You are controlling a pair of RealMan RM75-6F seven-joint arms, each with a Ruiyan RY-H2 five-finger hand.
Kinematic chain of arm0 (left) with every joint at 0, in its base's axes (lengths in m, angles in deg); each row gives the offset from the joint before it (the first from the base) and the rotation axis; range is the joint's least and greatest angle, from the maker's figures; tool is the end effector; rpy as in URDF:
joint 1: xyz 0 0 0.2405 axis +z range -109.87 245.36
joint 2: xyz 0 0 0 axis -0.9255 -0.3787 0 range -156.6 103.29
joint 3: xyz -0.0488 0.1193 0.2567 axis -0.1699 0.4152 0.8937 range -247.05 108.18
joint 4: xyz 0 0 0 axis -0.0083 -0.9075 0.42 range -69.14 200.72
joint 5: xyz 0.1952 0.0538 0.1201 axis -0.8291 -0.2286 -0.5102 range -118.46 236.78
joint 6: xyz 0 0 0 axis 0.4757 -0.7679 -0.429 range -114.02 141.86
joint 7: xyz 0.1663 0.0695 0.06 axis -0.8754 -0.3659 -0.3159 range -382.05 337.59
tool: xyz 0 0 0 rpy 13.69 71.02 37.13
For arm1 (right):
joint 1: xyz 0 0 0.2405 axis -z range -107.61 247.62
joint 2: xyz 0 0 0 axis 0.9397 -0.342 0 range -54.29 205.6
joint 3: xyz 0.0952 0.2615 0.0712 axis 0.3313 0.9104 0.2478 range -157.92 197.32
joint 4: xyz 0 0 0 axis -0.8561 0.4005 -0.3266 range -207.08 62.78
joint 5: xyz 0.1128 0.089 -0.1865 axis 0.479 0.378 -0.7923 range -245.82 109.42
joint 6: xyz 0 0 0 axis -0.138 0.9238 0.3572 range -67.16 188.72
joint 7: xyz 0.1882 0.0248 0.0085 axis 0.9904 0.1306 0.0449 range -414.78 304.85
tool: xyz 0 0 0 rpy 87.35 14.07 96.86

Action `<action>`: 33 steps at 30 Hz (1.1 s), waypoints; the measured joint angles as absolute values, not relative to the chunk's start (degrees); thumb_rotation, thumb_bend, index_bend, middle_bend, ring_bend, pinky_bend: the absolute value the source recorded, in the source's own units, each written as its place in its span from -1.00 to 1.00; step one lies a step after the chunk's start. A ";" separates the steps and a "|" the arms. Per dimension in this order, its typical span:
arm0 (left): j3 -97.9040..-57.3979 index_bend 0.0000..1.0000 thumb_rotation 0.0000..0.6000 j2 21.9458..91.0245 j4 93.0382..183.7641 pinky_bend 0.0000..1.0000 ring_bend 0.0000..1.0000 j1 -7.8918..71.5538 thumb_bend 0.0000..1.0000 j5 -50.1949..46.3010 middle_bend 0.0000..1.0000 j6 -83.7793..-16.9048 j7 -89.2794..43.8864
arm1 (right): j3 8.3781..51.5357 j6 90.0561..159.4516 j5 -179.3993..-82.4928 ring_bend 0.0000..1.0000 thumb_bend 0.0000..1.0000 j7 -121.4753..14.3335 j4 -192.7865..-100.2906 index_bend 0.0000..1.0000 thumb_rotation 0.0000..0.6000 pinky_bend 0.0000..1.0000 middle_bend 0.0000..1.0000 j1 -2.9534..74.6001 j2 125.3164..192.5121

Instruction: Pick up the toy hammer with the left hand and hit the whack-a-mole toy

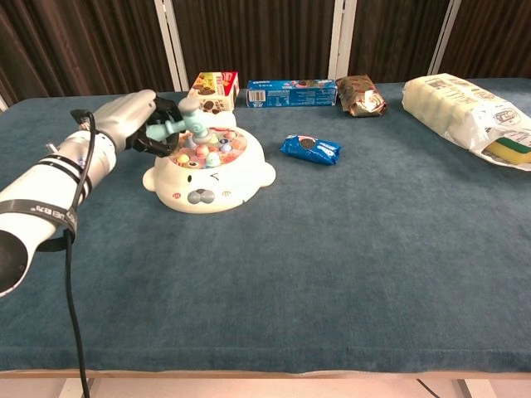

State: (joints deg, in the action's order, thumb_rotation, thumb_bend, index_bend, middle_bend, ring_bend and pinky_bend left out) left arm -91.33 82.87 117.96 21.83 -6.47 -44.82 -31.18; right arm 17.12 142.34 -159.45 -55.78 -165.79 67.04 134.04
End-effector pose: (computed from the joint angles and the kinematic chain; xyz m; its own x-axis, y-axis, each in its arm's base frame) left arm -0.1639 0.4859 -0.0844 0.2681 0.0511 0.9620 0.9511 -0.1733 -0.2559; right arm -0.3592 -0.1948 0.1496 0.4845 -0.1661 0.8589 -0.8745 -0.0671 0.4804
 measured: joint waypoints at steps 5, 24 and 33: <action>-91.06 0.69 1.00 83.06 117.80 1.00 1.00 21.32 0.76 -5.67 1.00 -43.99 -32.35 | 17.16 142.55 -159.49 -1.00 -0.36 -55.69 -165.80 -1.00 1.00 -1.00 -1.00 67.12 134.02; -92.56 0.71 1.00 80.46 119.60 1.00 1.00 20.07 0.77 -2.75 1.00 -40.85 -29.86 | 17.13 142.80 -159.68 -1.00 -0.36 -55.60 -165.76 -1.00 1.00 -1.00 -1.00 67.28 133.99; -93.79 0.71 1.00 80.68 115.49 1.00 1.00 17.92 0.76 -0.23 1.00 -37.70 -29.29 | 17.31 143.04 -159.42 -1.00 -0.36 -55.32 -165.74 -1.00 1.00 -1.00 -1.00 67.40 133.90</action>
State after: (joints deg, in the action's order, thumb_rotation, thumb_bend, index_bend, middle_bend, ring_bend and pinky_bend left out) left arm -93.79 80.68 115.49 17.92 -0.23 -37.70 -29.29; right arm 17.31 143.04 -159.42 -55.32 -165.74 67.40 133.90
